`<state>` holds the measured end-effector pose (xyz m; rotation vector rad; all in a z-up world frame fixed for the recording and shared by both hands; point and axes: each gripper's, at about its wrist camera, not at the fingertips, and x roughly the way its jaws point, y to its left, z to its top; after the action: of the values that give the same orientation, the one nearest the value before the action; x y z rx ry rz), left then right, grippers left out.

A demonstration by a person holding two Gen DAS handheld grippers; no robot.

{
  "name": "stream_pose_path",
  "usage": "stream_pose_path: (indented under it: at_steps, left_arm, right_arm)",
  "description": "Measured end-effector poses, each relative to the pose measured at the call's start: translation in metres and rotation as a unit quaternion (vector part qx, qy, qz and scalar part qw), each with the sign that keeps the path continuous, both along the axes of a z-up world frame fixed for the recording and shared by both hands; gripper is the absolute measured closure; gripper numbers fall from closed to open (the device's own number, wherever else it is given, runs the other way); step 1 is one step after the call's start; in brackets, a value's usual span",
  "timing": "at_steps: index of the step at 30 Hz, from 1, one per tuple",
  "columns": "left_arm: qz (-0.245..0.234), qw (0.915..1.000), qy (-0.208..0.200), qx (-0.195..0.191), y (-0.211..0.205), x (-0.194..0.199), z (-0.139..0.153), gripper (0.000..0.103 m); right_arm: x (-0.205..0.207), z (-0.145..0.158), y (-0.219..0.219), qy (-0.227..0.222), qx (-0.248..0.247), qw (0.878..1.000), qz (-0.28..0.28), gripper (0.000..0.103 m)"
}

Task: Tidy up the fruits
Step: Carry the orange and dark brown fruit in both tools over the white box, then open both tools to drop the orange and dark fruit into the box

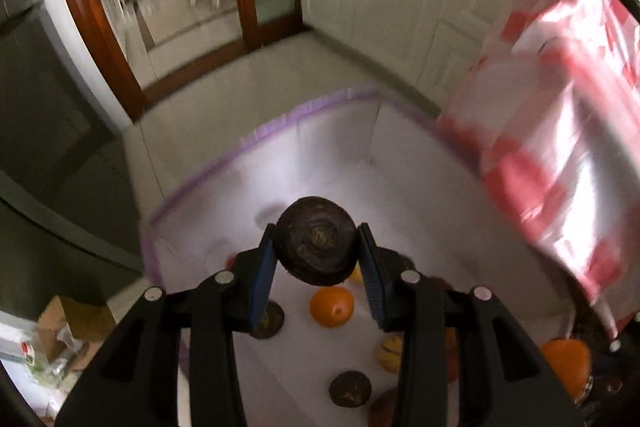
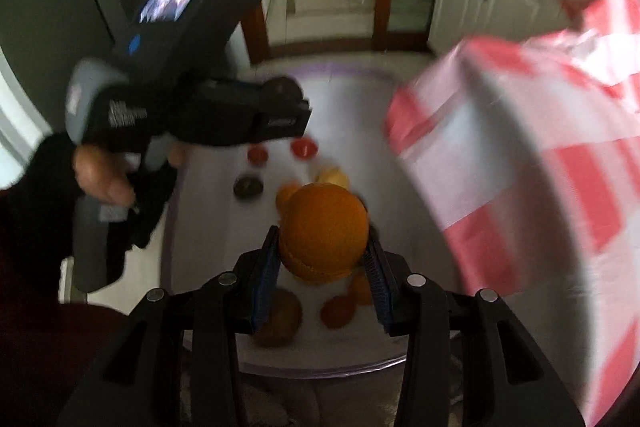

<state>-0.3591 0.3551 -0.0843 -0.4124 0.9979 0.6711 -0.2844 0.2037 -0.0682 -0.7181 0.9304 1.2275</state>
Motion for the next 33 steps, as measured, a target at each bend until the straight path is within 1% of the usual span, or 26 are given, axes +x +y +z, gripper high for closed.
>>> stream_pose_path:
  at_steps: [4,6,9,11,13,16,20,24,27,30,31,32,33]
  left_arm:
    - [0.001,0.9995,0.030,-0.011,0.004,-0.001,-0.026,0.063]
    - [0.007,0.9987,0.043,-0.026,0.009,-0.004,-0.038,0.063]
    - [0.014,0.9976,0.051,-0.045,0.014,-0.007,-0.046,0.063]
    - [0.012,0.9973,0.054,-0.048,0.012,-0.005,-0.045,0.063]
    - [0.009,0.9968,0.064,-0.048,0.011,-0.004,-0.048,0.063]
    - [0.007,0.9958,0.075,-0.052,0.007,0.002,-0.050,0.063]
    - [0.007,0.9952,0.078,-0.059,0.007,0.002,-0.052,0.062]
    - [0.008,0.9949,0.080,-0.060,0.009,0.002,-0.056,0.062]
    - [0.009,0.9953,0.077,-0.059,0.011,0.004,-0.058,0.056]
    - [0.011,0.9952,0.077,-0.059,0.010,0.003,-0.060,0.055]
    - [0.011,0.9952,0.077,-0.060,0.011,0.003,-0.060,0.053]
    - [0.011,0.9952,0.075,-0.061,0.012,0.003,-0.060,0.047]
    - [0.013,0.9954,0.072,-0.062,0.012,0.002,-0.059,0.045]
  right_arm:
    - [0.006,-0.027,0.009,0.021,-0.044,0.999,-0.009,0.062]
    - [0.008,-0.042,0.015,0.022,-0.071,0.997,-0.012,0.062]
    - [0.005,-0.063,0.024,0.018,-0.110,0.994,-0.003,0.062]
    - [0.001,-0.070,0.028,0.018,-0.125,0.992,0.007,0.062]
    - [-0.004,-0.073,0.030,0.015,-0.132,0.991,0.016,0.062]
    - [-0.005,-0.076,0.031,0.012,-0.137,0.990,0.015,0.062]
    - [-0.002,-0.081,0.033,0.014,-0.146,0.989,0.005,0.061]
    - [-0.004,-0.079,0.033,0.011,-0.144,0.990,0.007,0.061]
    - [-0.004,-0.077,0.029,0.007,-0.140,0.990,0.009,0.061]
    - [-0.004,-0.075,0.025,0.006,-0.137,0.991,0.005,0.060]
    - [-0.004,-0.074,0.025,0.006,-0.137,0.991,0.005,0.060]
    - [-0.004,-0.073,0.023,0.005,-0.136,0.991,0.005,0.059]
    - [-0.005,-0.073,0.023,0.004,-0.135,0.991,0.005,0.058]
